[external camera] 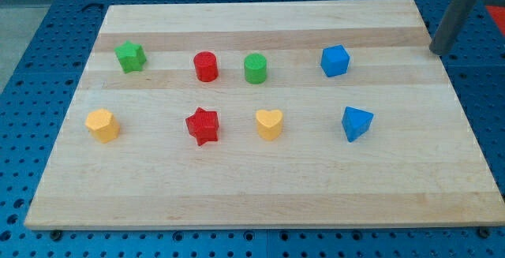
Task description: Move green circle closer to the blue cube
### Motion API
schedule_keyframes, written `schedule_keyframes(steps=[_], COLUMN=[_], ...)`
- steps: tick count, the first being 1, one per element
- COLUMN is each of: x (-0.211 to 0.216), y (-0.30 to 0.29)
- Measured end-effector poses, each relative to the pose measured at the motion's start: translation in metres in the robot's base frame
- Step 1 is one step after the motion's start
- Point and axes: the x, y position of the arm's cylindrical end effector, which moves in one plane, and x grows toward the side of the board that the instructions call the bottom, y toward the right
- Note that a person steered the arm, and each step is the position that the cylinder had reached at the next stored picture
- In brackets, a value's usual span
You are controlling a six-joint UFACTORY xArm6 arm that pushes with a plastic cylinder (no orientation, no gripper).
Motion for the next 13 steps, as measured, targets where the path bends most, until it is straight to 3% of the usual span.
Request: schedule_keyframes(steps=[2, 3, 4, 5, 6, 8, 11, 13], x=[-0.018, -0.081, -0.129, -0.133, -0.092, -0.013, 0.004, 0.055], y=[0.010, -0.014, -0.101, -0.199, -0.243, -0.272, -0.343, -0.332])
